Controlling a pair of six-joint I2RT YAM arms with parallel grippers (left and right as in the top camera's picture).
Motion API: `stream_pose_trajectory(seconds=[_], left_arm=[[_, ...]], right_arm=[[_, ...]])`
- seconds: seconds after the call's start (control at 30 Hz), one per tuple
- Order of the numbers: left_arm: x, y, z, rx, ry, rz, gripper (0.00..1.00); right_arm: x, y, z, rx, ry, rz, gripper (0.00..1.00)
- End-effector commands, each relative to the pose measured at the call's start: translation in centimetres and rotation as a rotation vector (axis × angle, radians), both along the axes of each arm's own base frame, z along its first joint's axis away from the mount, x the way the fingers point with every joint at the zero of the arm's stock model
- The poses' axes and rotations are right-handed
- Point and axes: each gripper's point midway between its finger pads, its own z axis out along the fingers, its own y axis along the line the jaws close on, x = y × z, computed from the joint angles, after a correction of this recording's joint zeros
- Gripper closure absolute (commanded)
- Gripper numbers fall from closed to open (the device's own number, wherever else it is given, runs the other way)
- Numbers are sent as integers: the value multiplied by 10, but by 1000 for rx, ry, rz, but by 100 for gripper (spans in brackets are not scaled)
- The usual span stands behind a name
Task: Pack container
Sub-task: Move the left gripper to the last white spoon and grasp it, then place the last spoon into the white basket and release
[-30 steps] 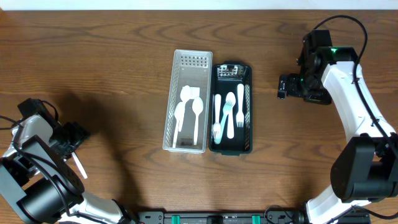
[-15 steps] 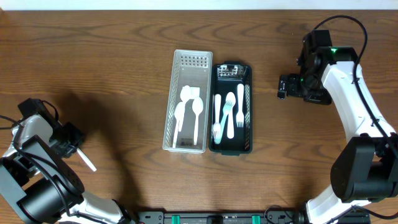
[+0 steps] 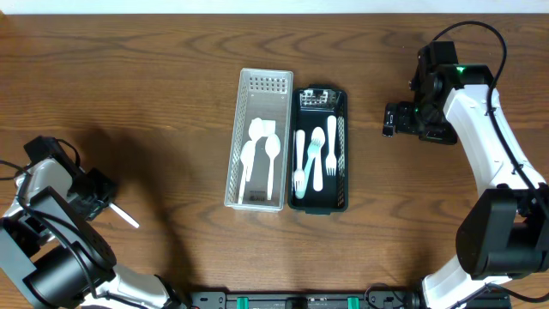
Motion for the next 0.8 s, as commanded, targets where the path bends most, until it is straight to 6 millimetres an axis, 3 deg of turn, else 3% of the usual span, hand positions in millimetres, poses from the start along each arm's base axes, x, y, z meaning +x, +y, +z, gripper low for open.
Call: stream_pose_trajectory(seconds=[0.0,0.13,0.23,0.33,0.5,0.67,0.77], left_arm=[[8,-16,5,-72,-12,-19,94],[34,-29,40,-52,-82,-95,94],[56,-51,79,-9,-149,-212,94],[77,-91,122,31,-233,-375,94],[95,-187,178,61,-380,-706,94],[91,-276,192,60,-449,-995,94],[85,-309,182,75,-430,-1099,94]], right_arm=[[-1,3,-4,0,13,22,1],[1,3,-4,1,5,22,1],[2,3,-4,1,1,22,1],[2,4,-4,2,0,23,1],[3,3,-4,1,-5,22,1],[3,3,-4,1,-5,22,1],[3,3,-4,1,-5,22,1]])
